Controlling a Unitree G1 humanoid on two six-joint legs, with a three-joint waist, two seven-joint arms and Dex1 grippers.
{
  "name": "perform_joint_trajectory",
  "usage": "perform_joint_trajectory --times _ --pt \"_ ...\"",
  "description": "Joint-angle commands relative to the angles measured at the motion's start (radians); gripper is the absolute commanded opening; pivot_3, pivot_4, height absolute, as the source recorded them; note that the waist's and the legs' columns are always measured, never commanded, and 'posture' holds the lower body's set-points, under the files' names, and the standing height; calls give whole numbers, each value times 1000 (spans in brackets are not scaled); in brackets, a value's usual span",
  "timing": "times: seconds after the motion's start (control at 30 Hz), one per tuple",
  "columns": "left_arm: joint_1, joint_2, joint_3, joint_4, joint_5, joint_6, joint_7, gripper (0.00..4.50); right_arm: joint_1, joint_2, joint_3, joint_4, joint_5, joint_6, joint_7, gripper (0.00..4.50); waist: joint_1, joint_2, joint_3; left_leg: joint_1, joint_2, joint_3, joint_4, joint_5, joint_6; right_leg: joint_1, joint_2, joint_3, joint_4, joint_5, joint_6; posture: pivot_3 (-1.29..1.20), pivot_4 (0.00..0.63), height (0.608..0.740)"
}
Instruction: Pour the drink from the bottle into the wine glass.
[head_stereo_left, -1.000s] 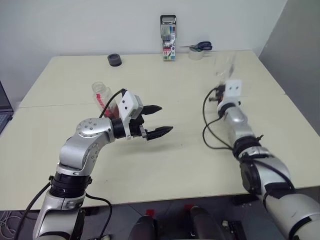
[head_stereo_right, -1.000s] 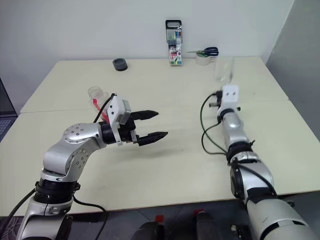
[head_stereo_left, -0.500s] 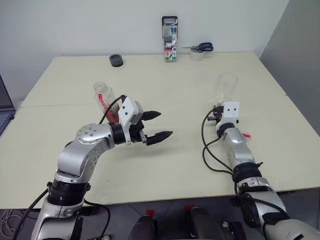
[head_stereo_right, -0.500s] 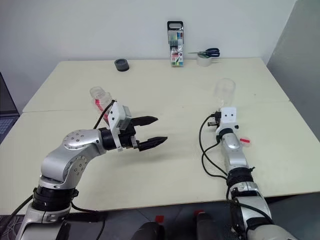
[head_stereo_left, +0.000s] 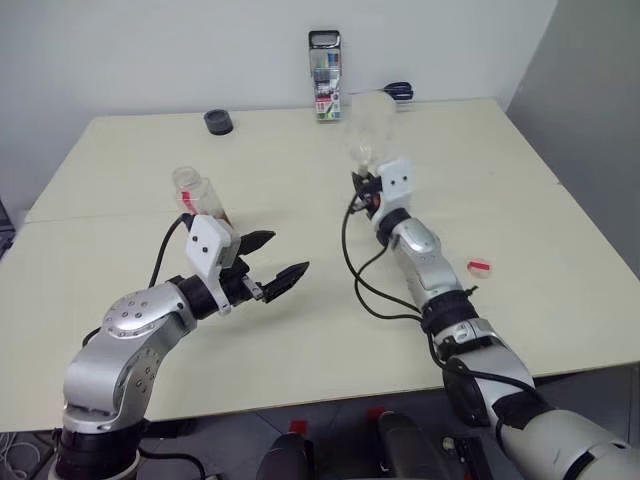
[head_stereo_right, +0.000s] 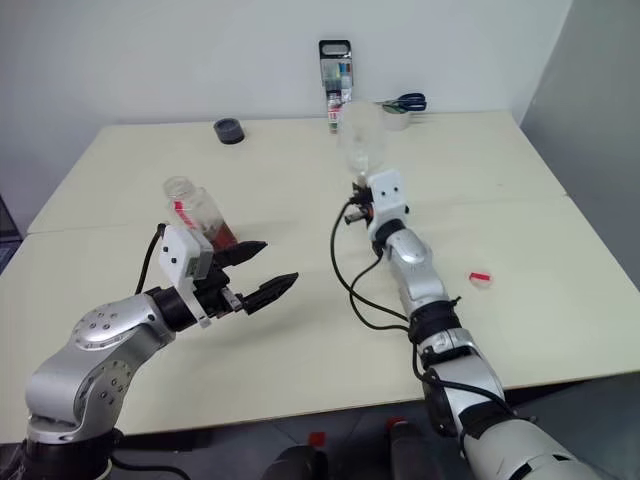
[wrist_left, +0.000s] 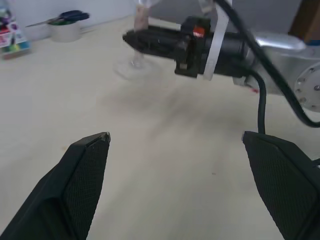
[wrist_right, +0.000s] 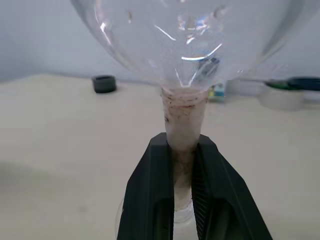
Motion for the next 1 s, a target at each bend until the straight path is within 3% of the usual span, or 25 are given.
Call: perform_joint_trajectory --times 0.03,0.3,0.53,1.0 --pt "73 -18 73 -130 -22 20 95 4500 -68 49 0 125 4 -91 33 189 6 -1 0 0 0 0 0 0 0 0 0 0 0 0 0 0 150 740" --pt "323 -82 202 -304 -22 24 237 4500 -127 108 9 321 -24 -192 75 189 11 0 0 0 0 0 0 0 0 1 -1 -1 -1 0 0 0 150 740" --pt "505 -117 233 -317 40 -71 246 4500 -115 125 10 376 -41 -206 91 189 12 0 0 1 0 0 0 0 0 1 0 0 0 0 -1 0 150 740" --pt "413 -62 205 -220 18 -116 190 4500 -92 120 3 422 -59 -176 70 189 17 0 0 1 0 -1 0 0 0 2 1 -2 0 0 -1 0 150 740"
